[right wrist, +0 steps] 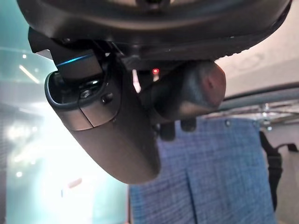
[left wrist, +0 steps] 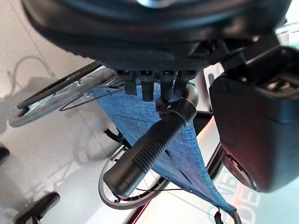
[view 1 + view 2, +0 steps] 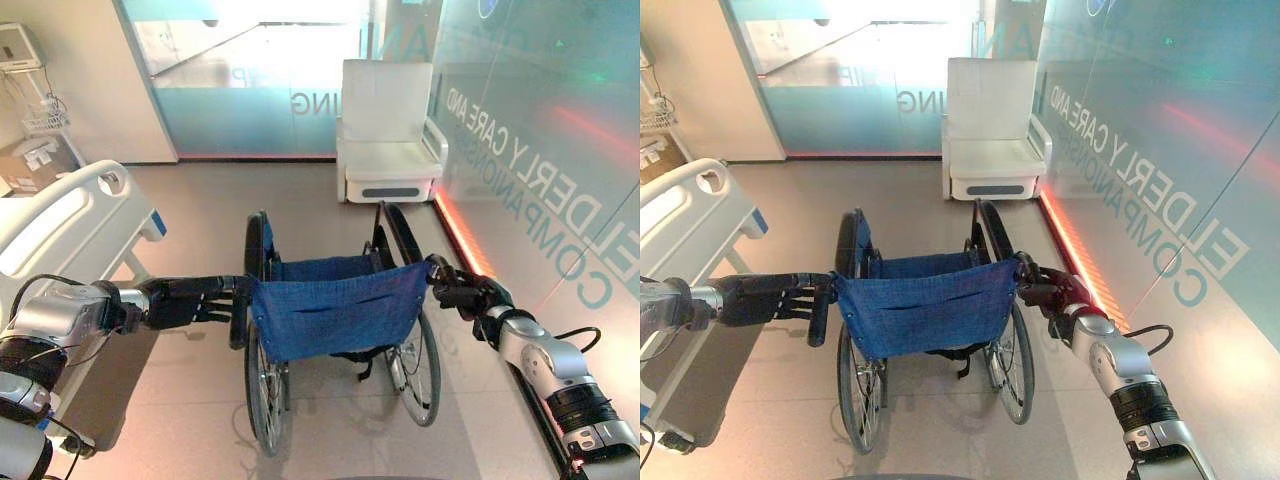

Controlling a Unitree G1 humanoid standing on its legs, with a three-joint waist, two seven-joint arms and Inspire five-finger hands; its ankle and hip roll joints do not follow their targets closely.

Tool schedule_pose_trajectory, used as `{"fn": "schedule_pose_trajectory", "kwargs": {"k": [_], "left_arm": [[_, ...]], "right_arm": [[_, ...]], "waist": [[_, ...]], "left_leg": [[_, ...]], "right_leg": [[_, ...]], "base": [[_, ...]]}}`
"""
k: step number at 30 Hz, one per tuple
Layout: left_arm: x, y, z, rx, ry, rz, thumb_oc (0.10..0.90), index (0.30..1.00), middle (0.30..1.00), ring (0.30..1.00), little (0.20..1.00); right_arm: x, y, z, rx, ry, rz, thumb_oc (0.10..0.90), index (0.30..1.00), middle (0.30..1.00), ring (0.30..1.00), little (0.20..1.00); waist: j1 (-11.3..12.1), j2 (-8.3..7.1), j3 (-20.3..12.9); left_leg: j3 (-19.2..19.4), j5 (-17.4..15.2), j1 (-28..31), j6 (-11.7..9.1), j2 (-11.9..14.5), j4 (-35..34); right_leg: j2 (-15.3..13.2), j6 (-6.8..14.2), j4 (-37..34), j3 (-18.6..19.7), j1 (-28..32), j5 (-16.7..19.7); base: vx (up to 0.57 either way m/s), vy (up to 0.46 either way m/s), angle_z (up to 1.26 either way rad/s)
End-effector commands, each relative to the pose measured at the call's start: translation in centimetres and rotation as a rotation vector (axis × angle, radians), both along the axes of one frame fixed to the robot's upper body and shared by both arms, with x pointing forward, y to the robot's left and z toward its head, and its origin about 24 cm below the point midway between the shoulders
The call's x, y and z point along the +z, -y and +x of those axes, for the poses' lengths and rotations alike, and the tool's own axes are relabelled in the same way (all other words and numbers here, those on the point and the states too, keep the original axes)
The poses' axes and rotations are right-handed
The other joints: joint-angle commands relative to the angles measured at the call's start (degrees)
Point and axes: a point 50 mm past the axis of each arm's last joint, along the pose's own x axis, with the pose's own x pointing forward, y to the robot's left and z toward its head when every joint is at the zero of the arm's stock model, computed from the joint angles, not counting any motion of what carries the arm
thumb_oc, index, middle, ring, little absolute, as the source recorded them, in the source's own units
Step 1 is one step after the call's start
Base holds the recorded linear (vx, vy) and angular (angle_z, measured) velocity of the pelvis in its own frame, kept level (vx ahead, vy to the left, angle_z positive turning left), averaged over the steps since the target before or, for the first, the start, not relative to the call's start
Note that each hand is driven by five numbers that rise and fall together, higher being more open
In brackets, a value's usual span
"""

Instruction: Push the wheelchair next to the bed

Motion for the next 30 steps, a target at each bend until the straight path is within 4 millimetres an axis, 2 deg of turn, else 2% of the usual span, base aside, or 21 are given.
{"fn": "schedule_pose_trajectory", "kwargs": {"k": [1, 3, 7, 11, 16, 30], "left_arm": [[5.6, 18.4, 4.2, -0.654, 0.349, -0.550, 0.800, 0.900, 0.900, 0.900, 0.900], [5.4, 18.6, 4.0, -0.648, 0.344, -0.539, 0.800, 0.900, 0.900, 0.900, 0.900], [4.3, 18.3, 3.9, -0.525, 0.362, -0.424, 0.800, 0.900, 0.900, 0.900, 0.900], [4.0, 18.3, 3.7, -0.531, 0.363, -0.344, 0.800, 0.900, 0.900, 0.900, 0.900], [3.9, 19.1, 3.2, -0.554, 0.380, -0.222, 0.800, 0.900, 0.900, 0.900, 0.900], [1.3, 20.7, 2.3, -0.589, 0.252, -0.145, 0.800, 0.900, 0.900, 0.900, 0.900]], "right_arm": [[7.6, -5.3, 3.6, 0.278, 0.281, 0.102, 0.400, 0.300, 0.300, 0.300, 0.300], [7.6, -5.3, 3.5, 0.275, 0.285, 0.102, 0.400, 0.300, 0.300, 0.300, 0.300], [7.8, -5.3, 3.4, 0.265, 0.297, 0.098, 0.400, 0.300, 0.300, 0.300, 0.300], [8.2, -5.0, 3.4, 0.254, 0.305, 0.094, 0.400, 0.300, 0.300, 0.300, 0.300], [8.5, -5.1, 3.5, 0.247, 0.324, 0.092, 0.400, 0.300, 0.300, 0.300, 0.300], [8.3, -5.7, 3.4, 0.238, 0.356, 0.105, 0.400, 0.300, 0.300, 0.300, 0.300]], "waist": [[-8.0, 3.68, -1.2], [-7.8, 3.53, -1.2], [-6.9, 3.14, -1.2], [-6.1, 2.89, -1.2], [-5.2, 2.76, -1.1], [-4.6, 2.56, -1.4]], "left_leg": [[-1.4, -3.3, -0.5, 0.5, -0.5, 0.6], [-1.7, -3.2, -0.6, 0.5, -0.5, 0.6], [-2.8, -3.0, -0.7, 0.5, -0.6, 0.6], [-3.6, -2.8, -0.7, 0.5, -0.7, 0.6], [-4.8, -2.5, -0.8, 0.4, -0.7, 0.6], [-5.9, -2.1, -0.8, 0.2, -0.4, 0.6]], "right_leg": [[5.2, -3.5, 0.1, -3.5, 1.3, 0.0], [5.2, -3.6, 0.0, -3.7, 1.4, 0.0], [5.5, -3.7, 0.1, -4.2, 1.7, -0.3], [5.7, -3.9, 0.0, -4.6, 1.9, -0.4], [5.9, -4.0, -0.1, -5.8, 2.4, -0.6], [6.3, -4.2, -0.3, -7.4, 3.1, -1.0]], "base": [[0.00, 0.000, 0.00], [0.00, 0.000, 0.00], [-0.01, -0.015, 0.00], [-0.01, -0.036, 0.01], [-0.01, -0.044, 0.01], [0.00, -0.040, 0.03]]}}
